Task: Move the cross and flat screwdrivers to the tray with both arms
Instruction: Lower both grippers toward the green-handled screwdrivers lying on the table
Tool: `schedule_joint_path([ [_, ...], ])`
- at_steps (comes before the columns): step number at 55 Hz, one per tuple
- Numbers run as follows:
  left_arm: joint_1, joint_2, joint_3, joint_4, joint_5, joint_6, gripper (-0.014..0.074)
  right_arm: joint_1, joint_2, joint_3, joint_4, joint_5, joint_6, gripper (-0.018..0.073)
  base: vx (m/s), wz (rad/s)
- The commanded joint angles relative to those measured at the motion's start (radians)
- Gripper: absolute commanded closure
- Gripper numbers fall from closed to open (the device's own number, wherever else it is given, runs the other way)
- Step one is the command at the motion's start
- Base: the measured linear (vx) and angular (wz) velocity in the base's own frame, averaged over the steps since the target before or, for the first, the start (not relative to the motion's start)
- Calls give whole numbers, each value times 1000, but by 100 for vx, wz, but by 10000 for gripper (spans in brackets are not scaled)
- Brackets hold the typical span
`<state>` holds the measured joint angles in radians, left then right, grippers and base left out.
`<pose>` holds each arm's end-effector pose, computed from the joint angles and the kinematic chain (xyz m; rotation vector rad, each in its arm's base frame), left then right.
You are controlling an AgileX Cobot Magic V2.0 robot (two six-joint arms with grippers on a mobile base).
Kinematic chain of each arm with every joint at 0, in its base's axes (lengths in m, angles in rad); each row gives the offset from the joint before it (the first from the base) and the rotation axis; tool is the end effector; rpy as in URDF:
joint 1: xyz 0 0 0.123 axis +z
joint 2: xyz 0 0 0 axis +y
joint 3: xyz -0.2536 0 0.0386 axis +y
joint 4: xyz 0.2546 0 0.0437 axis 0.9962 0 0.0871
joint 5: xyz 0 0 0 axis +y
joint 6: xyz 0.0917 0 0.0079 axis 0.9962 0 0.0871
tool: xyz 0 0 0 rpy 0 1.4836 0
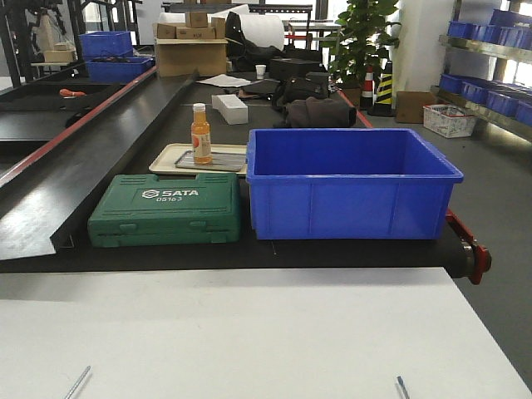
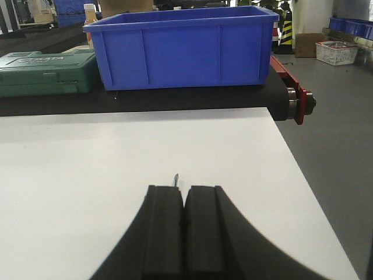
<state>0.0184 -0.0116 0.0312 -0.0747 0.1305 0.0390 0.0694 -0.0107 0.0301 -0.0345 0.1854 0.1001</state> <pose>0.0932 0.0008 0.1915 -0.0362 1.6330 -0.0207 0.0926 0.0058 0.1867 0.0021 1.6892 0.0964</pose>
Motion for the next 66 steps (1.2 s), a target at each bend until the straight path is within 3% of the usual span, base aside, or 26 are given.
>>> schedule_joint_path([
  [1, 1, -12, -31, -1, -87, -11, 602, -1, -6, 7, -5, -84, -2, 567, 0, 0],
  [2, 1, -11, -121, -36, -328, -95, 598, -1, 5, -60, -12, -406, -10, 567, 0, 0],
  [19, 1, 224, -395, -35, -238, -86, 496, -1, 236, -333, -12, -309, -7, 564, 0, 0],
  [34, 1, 505, -436, -35, -264, -86, 223, -2, 525, -373, -10, -329, -3, 517, 0, 0],
  [43, 1, 631, -436, -35, -264, -86, 114, -2, 664, -373, -4, -329, -3, 390, 0, 0],
  [59, 1, 825, -449, -35, -215, -86, 106, -2, 870, -373, -4, -380, 3, 48, 0, 0],
  [66, 1, 960, -534, -33, -75, -53, 106, -1, 920, -373, -2, -378, 12, -1, 0, 0],
])
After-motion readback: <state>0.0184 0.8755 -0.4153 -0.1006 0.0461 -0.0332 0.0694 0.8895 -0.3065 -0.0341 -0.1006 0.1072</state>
